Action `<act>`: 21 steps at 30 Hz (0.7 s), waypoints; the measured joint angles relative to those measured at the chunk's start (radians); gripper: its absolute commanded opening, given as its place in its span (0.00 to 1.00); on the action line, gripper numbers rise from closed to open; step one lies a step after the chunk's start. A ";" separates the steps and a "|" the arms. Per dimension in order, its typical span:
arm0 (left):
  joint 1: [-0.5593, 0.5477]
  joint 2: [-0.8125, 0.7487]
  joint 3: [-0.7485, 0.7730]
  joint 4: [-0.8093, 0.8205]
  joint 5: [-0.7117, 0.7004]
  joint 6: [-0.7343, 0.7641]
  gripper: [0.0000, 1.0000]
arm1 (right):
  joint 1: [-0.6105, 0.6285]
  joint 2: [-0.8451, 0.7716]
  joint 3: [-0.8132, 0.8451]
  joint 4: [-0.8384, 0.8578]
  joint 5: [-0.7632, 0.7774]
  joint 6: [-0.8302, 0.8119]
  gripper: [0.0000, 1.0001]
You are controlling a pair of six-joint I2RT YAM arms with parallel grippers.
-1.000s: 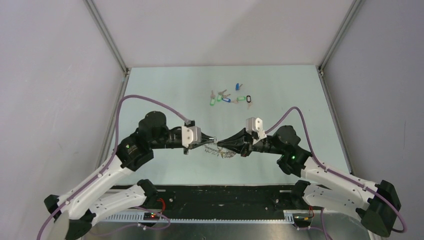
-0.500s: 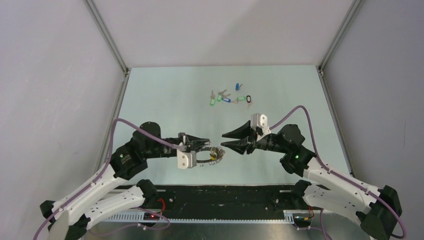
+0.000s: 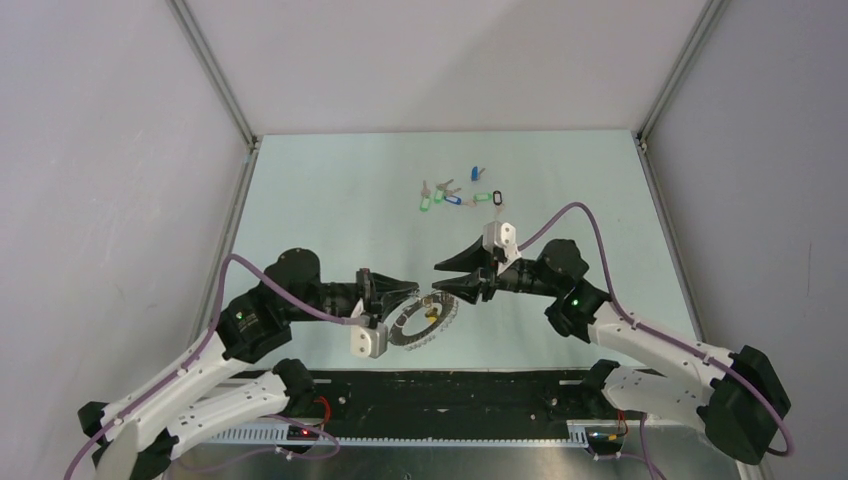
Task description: Remove the keys from the keyring
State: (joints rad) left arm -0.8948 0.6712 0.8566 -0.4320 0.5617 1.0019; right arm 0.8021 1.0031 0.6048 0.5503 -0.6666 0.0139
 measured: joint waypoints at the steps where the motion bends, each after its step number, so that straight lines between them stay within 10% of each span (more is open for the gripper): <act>1: -0.001 0.000 0.000 -0.001 0.001 0.005 0.00 | 0.003 0.011 0.002 0.006 0.000 -0.006 0.42; 21: -0.005 -0.001 0.000 -0.026 0.011 0.080 0.00 | 0.076 0.055 0.024 0.019 -0.078 -0.022 0.38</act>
State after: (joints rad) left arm -0.8997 0.6701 0.8566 -0.4583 0.5732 1.0821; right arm 0.8776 1.0576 0.6292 0.5690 -0.7444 -0.0078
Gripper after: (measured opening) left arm 0.021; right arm 0.404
